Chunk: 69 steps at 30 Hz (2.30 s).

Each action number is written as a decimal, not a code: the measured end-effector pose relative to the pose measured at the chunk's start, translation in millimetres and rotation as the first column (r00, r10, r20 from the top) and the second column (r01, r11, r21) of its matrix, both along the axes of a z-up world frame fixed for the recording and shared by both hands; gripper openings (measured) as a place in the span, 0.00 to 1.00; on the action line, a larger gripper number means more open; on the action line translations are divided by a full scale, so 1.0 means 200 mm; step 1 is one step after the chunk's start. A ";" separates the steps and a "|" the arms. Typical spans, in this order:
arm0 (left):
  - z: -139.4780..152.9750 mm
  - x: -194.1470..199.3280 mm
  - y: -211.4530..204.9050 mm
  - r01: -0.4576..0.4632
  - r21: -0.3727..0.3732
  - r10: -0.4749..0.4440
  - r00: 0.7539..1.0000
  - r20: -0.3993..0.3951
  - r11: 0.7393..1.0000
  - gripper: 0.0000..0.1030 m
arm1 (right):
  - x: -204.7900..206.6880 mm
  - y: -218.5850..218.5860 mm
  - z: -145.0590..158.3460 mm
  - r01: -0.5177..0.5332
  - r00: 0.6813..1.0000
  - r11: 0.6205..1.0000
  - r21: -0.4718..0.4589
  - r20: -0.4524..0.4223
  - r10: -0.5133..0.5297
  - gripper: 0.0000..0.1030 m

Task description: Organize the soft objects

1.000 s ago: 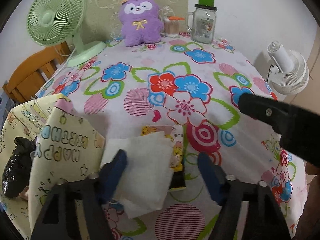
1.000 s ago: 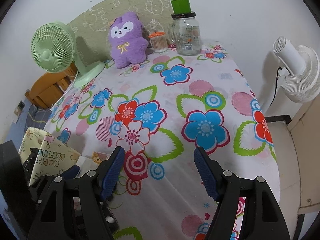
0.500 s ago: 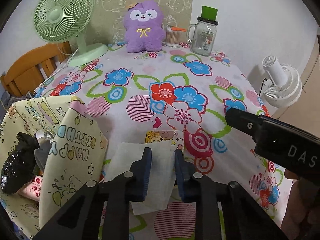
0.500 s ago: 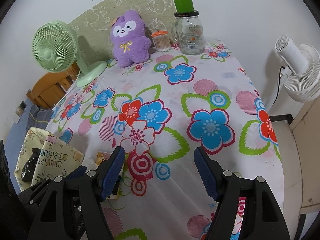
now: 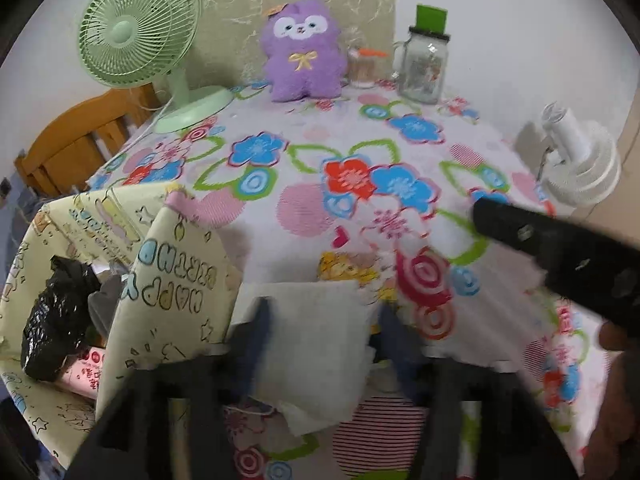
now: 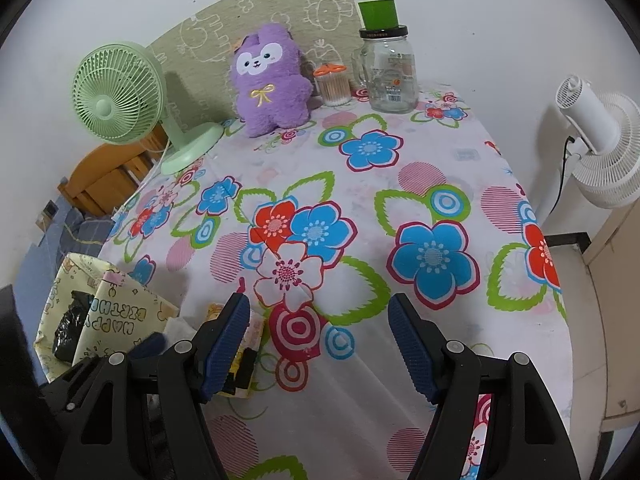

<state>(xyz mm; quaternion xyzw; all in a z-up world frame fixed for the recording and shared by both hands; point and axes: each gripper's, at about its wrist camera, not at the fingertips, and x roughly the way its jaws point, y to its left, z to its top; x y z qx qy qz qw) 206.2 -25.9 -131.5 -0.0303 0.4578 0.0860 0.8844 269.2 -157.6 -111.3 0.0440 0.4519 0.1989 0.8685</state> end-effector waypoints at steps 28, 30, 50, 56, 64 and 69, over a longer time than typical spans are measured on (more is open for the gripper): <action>-0.04 -0.07 -0.03 0.014 -0.007 -0.014 1.000 -0.001 1.000 0.34 | 0.02 0.01 -0.03 0.009 1.000 1.000 0.016 -0.021 -0.009 0.72; -0.02 -0.08 -0.03 0.021 -0.023 -0.021 1.000 0.002 1.000 0.31 | 0.02 0.01 -0.03 0.006 1.000 1.000 0.020 -0.019 -0.006 0.73; 0.10 -0.23 0.01 0.056 -0.079 -0.053 0.998 0.047 0.995 0.17 | -0.03 0.17 0.00 -0.054 0.998 0.998 0.019 -0.013 0.055 0.72; 0.13 -0.28 0.02 0.061 -0.092 -0.055 0.997 0.058 0.994 0.17 | -0.05 0.19 0.01 -0.065 0.998 0.998 0.006 -0.014 0.065 0.72; 0.09 -0.34 0.02 0.068 -0.099 -0.064 0.997 0.040 0.993 0.17 | -0.07 0.26 -0.07 -0.102 0.992 0.992 -0.072 -0.087 0.096 0.72; 0.07 -0.39 0.02 0.070 -0.103 -0.067 0.997 0.033 0.992 0.17 | -0.07 0.34 -0.14 -0.143 0.982 0.984 -0.106 -0.139 0.127 0.72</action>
